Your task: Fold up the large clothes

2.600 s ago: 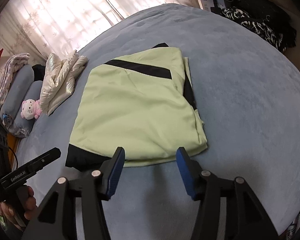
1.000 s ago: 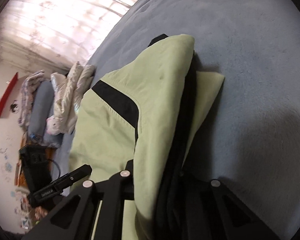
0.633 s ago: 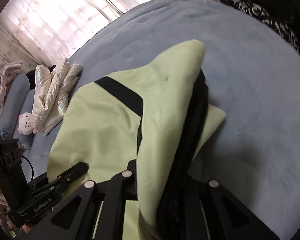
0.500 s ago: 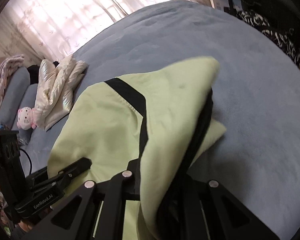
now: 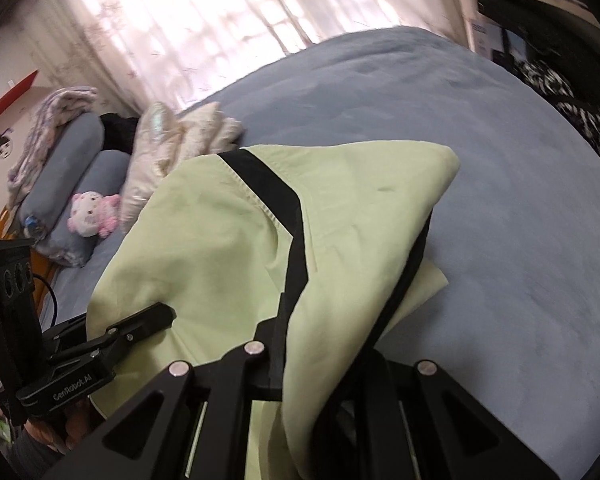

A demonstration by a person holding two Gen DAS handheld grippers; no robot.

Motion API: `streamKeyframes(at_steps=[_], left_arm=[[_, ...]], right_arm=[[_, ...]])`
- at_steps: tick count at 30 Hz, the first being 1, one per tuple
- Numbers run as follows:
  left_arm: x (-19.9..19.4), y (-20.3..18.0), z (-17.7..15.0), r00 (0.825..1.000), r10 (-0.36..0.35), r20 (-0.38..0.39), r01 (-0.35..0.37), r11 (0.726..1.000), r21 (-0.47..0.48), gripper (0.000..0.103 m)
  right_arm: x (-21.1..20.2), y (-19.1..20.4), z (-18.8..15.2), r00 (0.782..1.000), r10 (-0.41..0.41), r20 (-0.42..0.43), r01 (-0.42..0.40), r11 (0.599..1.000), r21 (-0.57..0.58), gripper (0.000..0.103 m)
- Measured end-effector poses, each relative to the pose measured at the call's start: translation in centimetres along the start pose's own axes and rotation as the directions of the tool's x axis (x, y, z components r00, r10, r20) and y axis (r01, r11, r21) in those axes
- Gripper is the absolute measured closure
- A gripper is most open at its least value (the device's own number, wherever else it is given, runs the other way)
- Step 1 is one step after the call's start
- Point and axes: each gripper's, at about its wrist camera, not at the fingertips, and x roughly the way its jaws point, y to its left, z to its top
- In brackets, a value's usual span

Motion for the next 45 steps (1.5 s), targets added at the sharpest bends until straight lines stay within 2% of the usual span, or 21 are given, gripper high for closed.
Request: streamKeyframes(at_steps=[8, 15, 22, 28, 33, 36, 38, 40, 42, 43, 44, 45], left_arm=[[-5.8, 4.6, 0.2, 0.993, 0.102, 0.063, -0.100, 0.995, -0.025, 0.078], [-9.5, 8.9, 3.5, 0.978, 0.165, 0.130, -0.156, 0.985, -0.071, 0.078], [-12.7, 14.2, 9.5, 0.947, 0.245, 0.207, -0.229, 0.969, -0.097, 0.078], [-13.6, 20.4, 17.1, 0.928, 0.298, 0.226, -0.281, 0.954, -0.102, 0.078], [-11.1, 26.4, 24.3, 0.921, 0.327, 0.210, -0.316, 0.945, -0.086, 0.078], [-8.7, 30.4, 27.1, 0.925, 0.335, 0.178, -0.325, 0.942, -0.087, 0.077], [-5.9, 33.5, 28.2, 0.933, 0.333, 0.139, -0.323, 0.942, -0.088, 0.076], [-2.9, 36.1, 28.8, 0.937, 0.338, 0.090, -0.329, 0.939, -0.103, 0.074], [0.8, 38.4, 28.6, 0.938, 0.347, 0.022, -0.341, 0.931, -0.134, 0.068], [3.0, 40.1, 28.3, 0.929, 0.369, -0.023, -0.368, 0.917, -0.155, 0.064], [4.2, 41.1, 28.1, 0.925, 0.377, -0.039, -0.378, 0.909, -0.179, 0.055], [5.2, 42.6, 27.8, 0.933, 0.357, -0.035, -0.356, 0.907, -0.225, 0.048]], right_arm=[[0.5, 6.9, 0.5, 0.992, 0.105, 0.069, -0.095, 0.986, -0.134, 0.095], [1.8, 11.4, 5.6, 0.973, 0.217, 0.080, -0.202, 0.966, -0.164, 0.095], [4.0, 17.4, 13.0, 0.954, 0.282, 0.100, -0.248, 0.933, -0.262, 0.095], [8.2, 21.7, 20.4, 0.928, 0.351, 0.130, -0.305, 0.910, -0.281, 0.095], [14.1, 24.4, 26.2, 0.908, 0.396, 0.136, -0.354, 0.900, -0.254, 0.095], [18.2, 25.1, 28.5, 0.902, 0.417, 0.116, -0.387, 0.897, -0.216, 0.095], [21.7, 25.4, 29.5, 0.905, 0.414, 0.096, -0.391, 0.900, -0.193, 0.095], [25.8, 24.9, 29.7, 0.922, 0.381, 0.071, -0.366, 0.917, -0.162, 0.094], [29.0, 23.5, 29.2, 0.931, 0.362, 0.037, -0.357, 0.929, -0.102, 0.094], [30.9, 22.7, 28.8, 0.940, 0.341, 0.022, -0.339, 0.939, -0.066, 0.094], [32.5, 21.5, 28.4, 0.943, 0.333, 0.010, -0.333, 0.943, -0.027, 0.092], [33.7, 20.7, 28.2, 0.935, 0.354, -0.003, -0.354, 0.935, 0.001, 0.089]])
